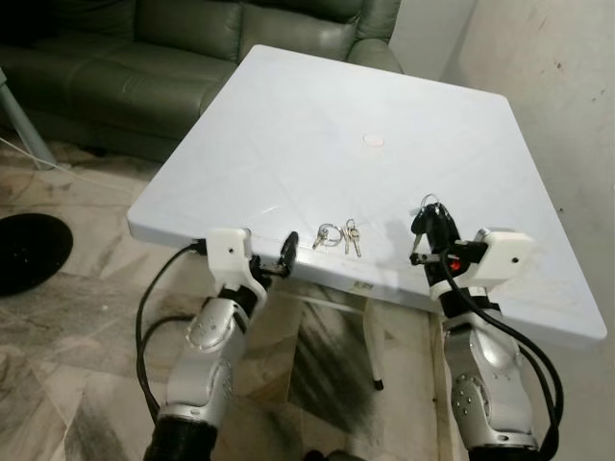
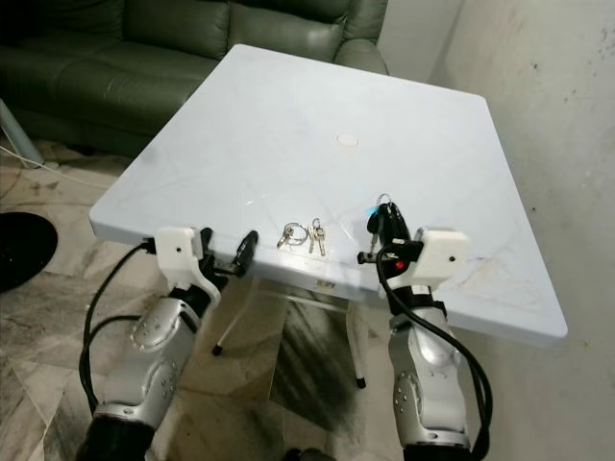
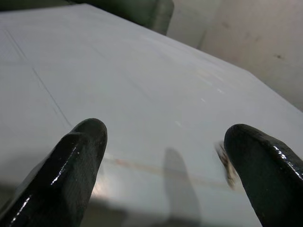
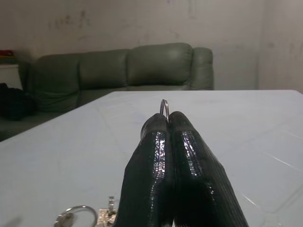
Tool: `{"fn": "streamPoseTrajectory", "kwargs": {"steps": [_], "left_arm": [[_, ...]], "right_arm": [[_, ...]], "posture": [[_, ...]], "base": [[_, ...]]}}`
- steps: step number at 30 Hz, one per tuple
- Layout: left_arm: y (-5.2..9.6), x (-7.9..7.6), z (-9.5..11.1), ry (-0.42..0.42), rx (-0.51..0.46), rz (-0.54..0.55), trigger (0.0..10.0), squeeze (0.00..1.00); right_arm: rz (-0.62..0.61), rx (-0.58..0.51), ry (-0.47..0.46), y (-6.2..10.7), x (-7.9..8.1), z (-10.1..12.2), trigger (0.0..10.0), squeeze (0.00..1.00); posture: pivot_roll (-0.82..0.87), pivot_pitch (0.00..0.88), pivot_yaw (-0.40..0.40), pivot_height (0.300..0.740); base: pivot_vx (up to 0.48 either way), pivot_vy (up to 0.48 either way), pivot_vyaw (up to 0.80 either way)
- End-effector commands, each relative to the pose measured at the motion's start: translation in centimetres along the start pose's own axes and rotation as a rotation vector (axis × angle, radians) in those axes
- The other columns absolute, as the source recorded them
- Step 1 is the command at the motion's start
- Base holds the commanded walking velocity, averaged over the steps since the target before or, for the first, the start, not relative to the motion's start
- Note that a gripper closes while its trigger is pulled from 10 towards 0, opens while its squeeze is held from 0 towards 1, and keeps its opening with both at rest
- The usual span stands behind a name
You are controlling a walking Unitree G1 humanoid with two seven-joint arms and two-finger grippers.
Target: Hang keys on a hook
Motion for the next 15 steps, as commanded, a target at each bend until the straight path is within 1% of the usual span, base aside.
{"fn": "streamPoseTrajectory", "kwargs": {"steps": [1,4,6,9,15], "left_arm": [[-0.5,-0.1,0.4,-0.002,-0.012,-0.01,10.0,0.0],[-1.1,0.0,1.0,-0.009,-0.026,-0.008,10.0,0.0],[-1.3,0.3,1.5,-0.008,-0.042,0.005,10.0,0.0],[-1.8,0.9,2.5,0.007,-0.071,0.024,10.0,0.0],[-1.9,1.5,2.4,0.038,-0.071,0.044,10.0,0.0]], "right_arm": [[-0.035,0.002,0.036,-0.2,-1.1,0.4,10.0,0.0],[-0.043,0.012,0.068,-0.5,-1.4,0.5,10.0,0.0],[-0.039,0.017,0.075,-0.7,-1.3,0.5,10.0,0.0],[-0.045,0.025,0.115,-0.8,-1.5,0.7,10.0,0.0],[-0.042,0.034,0.132,-0.8,-1.4,0.6,10.0,0.0]], "posture": [[0.01,0.093,-0.107,0.719],[0.01,0.086,-0.104,0.719],[0.01,0.083,-0.103,0.719],[0.0,0.067,-0.103,0.719],[0.0,0.06,-0.103,0.719]], "base": [[0.0,0.0,0.0],[0.0,0.0,0.0],[0.0,0.0,0.0],[0.0,0.0,0.0],[0.0,0.0,0.0]]}}
Point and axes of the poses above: a point about 5 cm out from each wrist's last joint towards the gripper, its own y axis pointing back from the gripper into the wrist, its own z axis along the axis of the wrist's last joint, x = y × z, the point moved 4 cm from there along -y, pointing out of the wrist towards the gripper, and after that the axes turned 13 degrees about y, right-handed, at the moved point
